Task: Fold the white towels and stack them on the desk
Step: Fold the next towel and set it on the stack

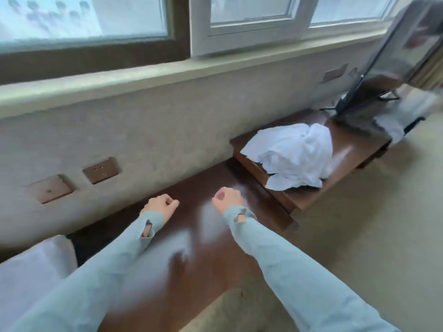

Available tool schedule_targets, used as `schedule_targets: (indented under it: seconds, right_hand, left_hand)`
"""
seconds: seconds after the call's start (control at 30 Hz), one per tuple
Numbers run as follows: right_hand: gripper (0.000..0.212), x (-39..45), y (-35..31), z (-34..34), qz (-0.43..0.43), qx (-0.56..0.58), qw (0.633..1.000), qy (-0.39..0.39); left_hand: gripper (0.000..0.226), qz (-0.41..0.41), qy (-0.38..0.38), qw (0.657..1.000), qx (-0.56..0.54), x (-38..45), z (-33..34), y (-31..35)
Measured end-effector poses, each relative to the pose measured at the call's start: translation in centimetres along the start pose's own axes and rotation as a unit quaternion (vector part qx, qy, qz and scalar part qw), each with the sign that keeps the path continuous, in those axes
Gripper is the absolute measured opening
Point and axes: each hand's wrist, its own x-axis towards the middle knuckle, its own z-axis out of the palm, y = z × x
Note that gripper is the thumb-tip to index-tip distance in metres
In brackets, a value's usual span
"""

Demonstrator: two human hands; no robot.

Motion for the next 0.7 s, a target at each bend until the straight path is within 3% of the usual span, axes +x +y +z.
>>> schedule_targets:
  seconds: [0.1,0.37,0.6,0.7]
  right_hand:
    - [0.022,2.3,6.8,-6.0,0.077,0.085,0.993,0.021]
    - [0.023,9.5,19.5,-16.5,0.169,0.14,0.972,0.078]
    - [0.028,18.9,23.3,-23.2,0.202,0.14,0.961,0.129]
    - [0.039,21.9,23.9,-24.9,0.216,0.155,0.952,0.153]
  left_hand:
    - [0.023,0.012,-0.03,0.998,-0.06,0.0,5.6,8.6]
    - [0.024,0.076,-0.108,0.989,-0.07,1.6,15.3,26.9]
    - [0.023,0.143,-0.007,0.99,-0.013,9.5,17.2,38.7]
    - [0.03,0.148,-0.006,0.989,-0.002,12.3,17.7,41.7]
